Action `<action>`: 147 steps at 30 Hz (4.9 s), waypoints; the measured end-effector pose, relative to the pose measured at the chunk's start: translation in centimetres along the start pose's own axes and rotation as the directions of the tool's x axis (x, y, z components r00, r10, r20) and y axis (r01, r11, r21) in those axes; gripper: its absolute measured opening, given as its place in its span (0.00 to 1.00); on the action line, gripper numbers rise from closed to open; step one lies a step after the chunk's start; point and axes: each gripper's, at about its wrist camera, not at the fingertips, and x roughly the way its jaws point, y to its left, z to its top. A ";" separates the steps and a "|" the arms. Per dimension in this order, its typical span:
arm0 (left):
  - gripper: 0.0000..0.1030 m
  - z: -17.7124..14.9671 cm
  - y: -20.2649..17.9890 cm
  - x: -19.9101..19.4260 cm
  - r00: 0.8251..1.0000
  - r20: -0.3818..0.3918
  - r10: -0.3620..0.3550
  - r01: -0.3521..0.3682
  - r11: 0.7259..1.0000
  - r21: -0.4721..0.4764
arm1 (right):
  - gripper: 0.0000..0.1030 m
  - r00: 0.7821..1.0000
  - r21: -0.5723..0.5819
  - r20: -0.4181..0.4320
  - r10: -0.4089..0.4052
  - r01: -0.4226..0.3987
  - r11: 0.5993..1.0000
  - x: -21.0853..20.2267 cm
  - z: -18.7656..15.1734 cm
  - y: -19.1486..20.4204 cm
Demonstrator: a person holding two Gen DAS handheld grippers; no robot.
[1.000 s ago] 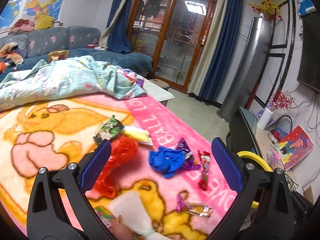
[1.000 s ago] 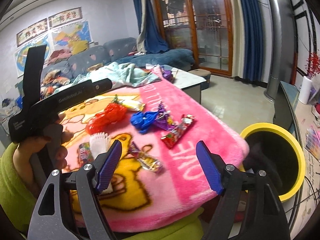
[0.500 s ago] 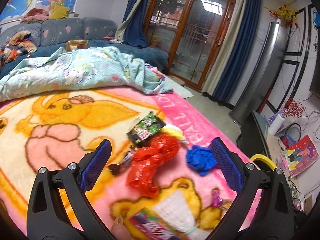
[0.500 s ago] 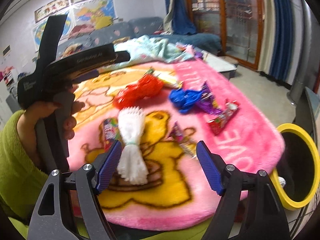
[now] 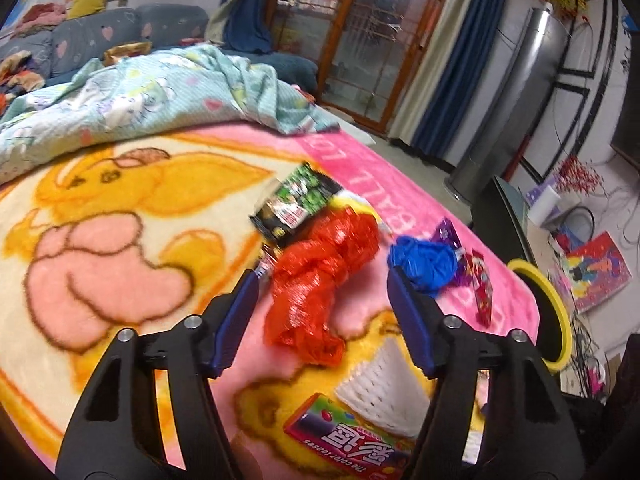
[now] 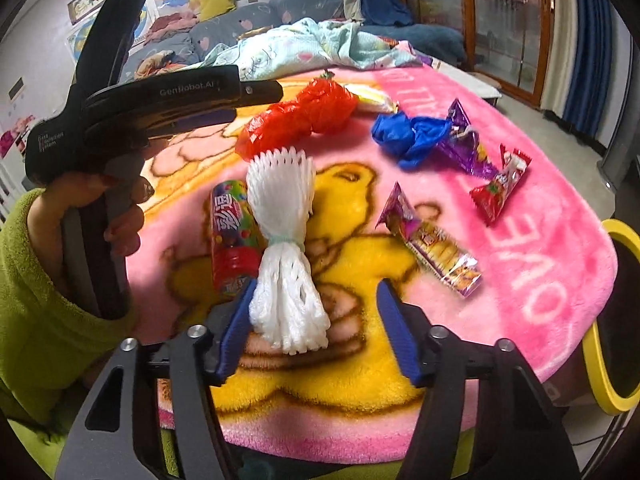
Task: Collect trash
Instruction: 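Grasp the red plastic bag with the left tool while the right tool grasps another white foam net, then carry the red bag and foam net over the bin and open both tools, then move both open tools back over the candy wrappers on the blanket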
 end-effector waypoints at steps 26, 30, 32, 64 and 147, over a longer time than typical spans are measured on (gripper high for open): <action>0.05 1.2 -0.2 -2.0 0.997 0.034 -0.065 0.066 0.997 -0.035 | 0.17 0.999 0.015 0.010 0.040 -0.040 0.999 -1.3 -0.1 -0.7; 0.05 1.7 -0.7 -3.1 0.995 0.063 -0.079 0.081 0.996 -0.027 | 0.17 0.999 0.015 0.031 0.034 -0.035 0.999 -2.1 -0.1 -0.7; 0.05 1.9 -0.9 -3.6 0.994 0.073 -0.087 0.089 0.996 -0.023 | 0.17 0.998 0.014 0.047 0.034 -0.035 0.999 -2.8 -0.1 -0.8; 0.05 1.5 -9.8 -5.1 0.968 0.079 -0.240 0.229 0.965 0.132 | 0.17 0.934 0.351 0.261 -0.243 0.143 0.925 -11.4 1.7 -12.5; 0.89 -3.5 -30.1 10.0 0.935 -0.219 -0.277 0.341 0.872 0.352 | 0.53 0.841 0.814 0.023 -0.540 0.298 0.498 -14.9 -10.7 -32.6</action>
